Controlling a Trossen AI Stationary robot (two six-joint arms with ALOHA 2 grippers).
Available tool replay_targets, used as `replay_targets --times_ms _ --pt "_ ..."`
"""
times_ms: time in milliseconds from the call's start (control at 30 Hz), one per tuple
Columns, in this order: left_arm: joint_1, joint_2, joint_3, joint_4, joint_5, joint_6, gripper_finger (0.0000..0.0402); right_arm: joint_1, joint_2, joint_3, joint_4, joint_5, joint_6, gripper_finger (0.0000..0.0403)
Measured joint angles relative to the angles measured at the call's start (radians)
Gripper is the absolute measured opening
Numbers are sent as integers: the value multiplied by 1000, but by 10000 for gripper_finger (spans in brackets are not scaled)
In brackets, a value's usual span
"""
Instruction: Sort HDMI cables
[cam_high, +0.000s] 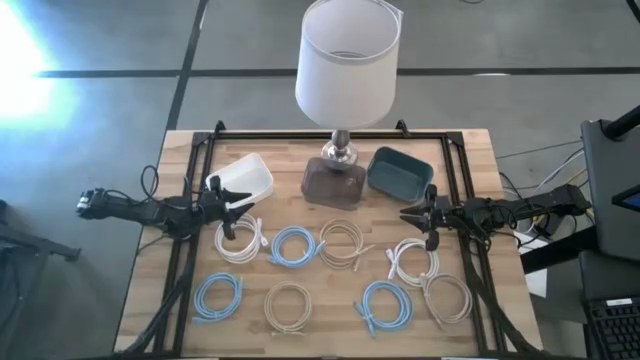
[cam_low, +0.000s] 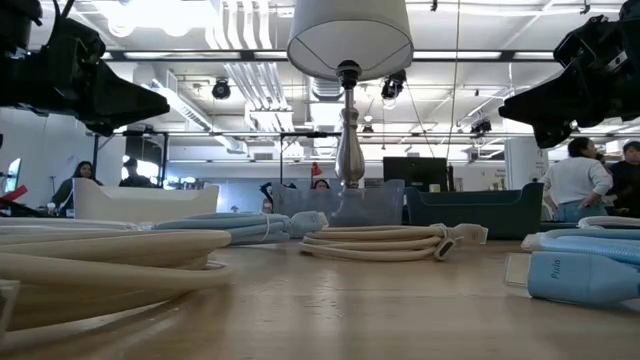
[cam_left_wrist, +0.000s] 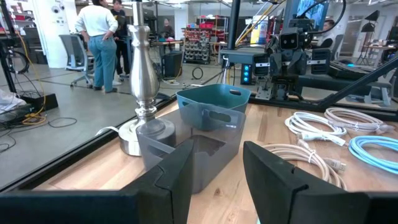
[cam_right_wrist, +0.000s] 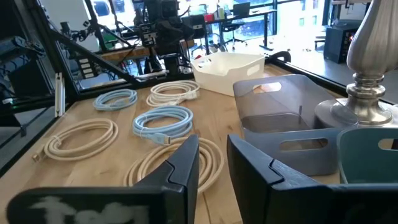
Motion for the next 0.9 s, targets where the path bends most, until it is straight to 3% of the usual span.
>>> replay_targets --times_ms 633,900 --pt "0 0 0 0 0 0 142 0 0 0 0 0 0 68" --pt "0 0 0 0 0 0 142 0 0 0 0 0 0 79"
